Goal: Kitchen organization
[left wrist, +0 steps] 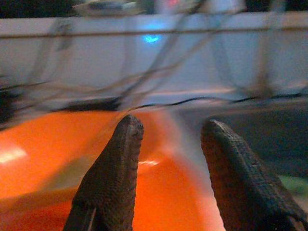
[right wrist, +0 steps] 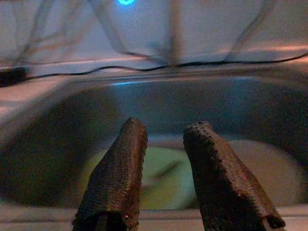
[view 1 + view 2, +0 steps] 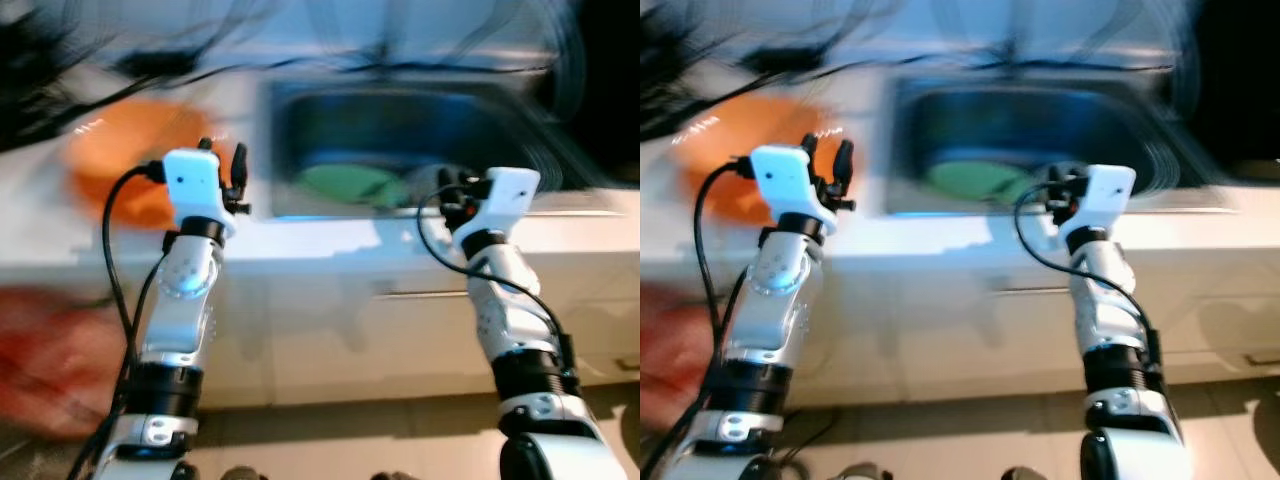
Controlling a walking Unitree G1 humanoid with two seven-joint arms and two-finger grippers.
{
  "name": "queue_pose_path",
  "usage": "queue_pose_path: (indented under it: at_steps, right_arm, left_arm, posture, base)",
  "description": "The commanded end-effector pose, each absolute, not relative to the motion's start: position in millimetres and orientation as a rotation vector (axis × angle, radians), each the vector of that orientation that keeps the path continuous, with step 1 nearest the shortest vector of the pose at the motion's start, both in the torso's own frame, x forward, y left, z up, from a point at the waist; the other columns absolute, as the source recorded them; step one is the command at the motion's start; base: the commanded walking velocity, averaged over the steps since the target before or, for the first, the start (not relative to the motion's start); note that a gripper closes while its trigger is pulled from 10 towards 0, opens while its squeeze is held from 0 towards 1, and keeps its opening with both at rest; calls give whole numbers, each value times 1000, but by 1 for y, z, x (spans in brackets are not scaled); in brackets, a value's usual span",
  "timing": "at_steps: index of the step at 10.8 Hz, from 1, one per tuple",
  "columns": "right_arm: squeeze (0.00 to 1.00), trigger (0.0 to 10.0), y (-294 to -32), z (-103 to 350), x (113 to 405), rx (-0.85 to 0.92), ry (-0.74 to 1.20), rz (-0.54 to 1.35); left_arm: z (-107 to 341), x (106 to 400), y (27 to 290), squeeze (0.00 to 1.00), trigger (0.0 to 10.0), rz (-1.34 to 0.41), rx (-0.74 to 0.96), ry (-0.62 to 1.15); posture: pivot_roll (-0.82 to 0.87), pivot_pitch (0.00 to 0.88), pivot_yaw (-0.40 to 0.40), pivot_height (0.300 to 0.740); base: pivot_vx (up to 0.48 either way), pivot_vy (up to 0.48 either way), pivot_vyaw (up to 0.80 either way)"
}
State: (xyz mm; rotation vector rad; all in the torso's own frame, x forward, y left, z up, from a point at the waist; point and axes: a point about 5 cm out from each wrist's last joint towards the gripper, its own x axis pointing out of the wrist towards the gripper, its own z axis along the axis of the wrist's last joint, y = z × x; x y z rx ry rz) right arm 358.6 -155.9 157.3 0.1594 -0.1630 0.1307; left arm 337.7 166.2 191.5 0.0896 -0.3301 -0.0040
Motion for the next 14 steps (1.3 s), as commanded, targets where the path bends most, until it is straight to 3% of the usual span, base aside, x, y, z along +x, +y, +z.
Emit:
queue_pose_path:
  at_steps: [1, 6, 14]
  right_arm:
    - [0, 10000, -163, 160, 359, 150, -169, 115]
    - [0, 10000, -162, 162, 359, 150, -178, 120]
    - [0, 10000, -160, 161, 359, 151, -174, 130]
  left_arm:
    - [195, 338, 158, 0, 10000, -31, 92, -343]
    - [208, 339, 157, 0, 10000, -33, 104, -389]
    - [210, 338, 157, 0, 10000, -31, 123, -395]
  posture:
    - [58, 76, -27, 740]
    - [60, 70, -25, 740]
    - [62, 76, -25, 740]
  base:
    - [0, 0, 0]
    - [0, 0, 0]
    - [280, 0, 0]
